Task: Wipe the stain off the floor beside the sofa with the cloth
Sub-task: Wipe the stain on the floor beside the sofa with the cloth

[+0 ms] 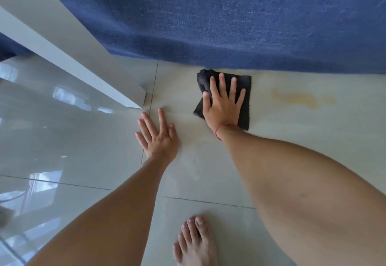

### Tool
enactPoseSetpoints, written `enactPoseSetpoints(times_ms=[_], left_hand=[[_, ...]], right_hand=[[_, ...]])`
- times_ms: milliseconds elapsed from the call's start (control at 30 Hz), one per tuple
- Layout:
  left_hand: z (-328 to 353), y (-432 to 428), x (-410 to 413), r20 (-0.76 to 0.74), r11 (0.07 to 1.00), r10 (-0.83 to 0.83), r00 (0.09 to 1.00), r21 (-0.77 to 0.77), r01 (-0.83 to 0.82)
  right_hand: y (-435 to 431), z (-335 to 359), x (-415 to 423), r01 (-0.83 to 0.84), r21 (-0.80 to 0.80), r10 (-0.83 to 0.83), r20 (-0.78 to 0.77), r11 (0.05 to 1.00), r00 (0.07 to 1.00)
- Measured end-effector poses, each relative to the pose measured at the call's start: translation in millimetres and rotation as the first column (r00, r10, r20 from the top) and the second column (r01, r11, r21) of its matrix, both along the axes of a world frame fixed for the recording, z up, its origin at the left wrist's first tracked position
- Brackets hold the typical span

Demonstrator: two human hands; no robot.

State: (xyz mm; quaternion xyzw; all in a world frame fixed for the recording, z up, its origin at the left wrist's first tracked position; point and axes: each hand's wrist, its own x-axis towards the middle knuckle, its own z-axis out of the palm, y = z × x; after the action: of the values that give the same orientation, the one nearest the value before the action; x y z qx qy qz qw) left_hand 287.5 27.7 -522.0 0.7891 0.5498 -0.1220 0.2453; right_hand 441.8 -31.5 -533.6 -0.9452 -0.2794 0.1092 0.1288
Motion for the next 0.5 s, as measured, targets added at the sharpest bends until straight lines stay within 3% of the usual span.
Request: enactPoseSetpoints(times_ms=[133, 300, 367, 500], left_hand=[[0.2, 3.5, -0.7, 0.008, 1.0, 0.0, 1.0, -0.028, 0.001], [6.1, 1.9, 4.0, 0.051, 0.999, 0.042, 0.998, 0.006, -0.043], [6.5, 5.4, 11.1, 0.056, 0.993, 0.116, 0.992, 0.032, -0.118], [2.4, 14.9, 16.3, 0.006, 0.979, 0.204, 0.979, -0.026, -0.204]], right_hand=[[-2.8, 0.2, -23.8, -0.233, 0.021, 0.233, -0.011, 0.972, 0.972], [-75.3, 2.5, -25.8, -0.527, -0.015, 0.527, 0.02, 0.85, 0.85], [-104.5, 0.1, -5.2, -0.531, -0.054, 0.533, 0.031, 0.846, 0.846], [-113.5, 4.7, 32.1, -0.337, -0.092, 0.34, 0.015, 0.937, 0.94]])
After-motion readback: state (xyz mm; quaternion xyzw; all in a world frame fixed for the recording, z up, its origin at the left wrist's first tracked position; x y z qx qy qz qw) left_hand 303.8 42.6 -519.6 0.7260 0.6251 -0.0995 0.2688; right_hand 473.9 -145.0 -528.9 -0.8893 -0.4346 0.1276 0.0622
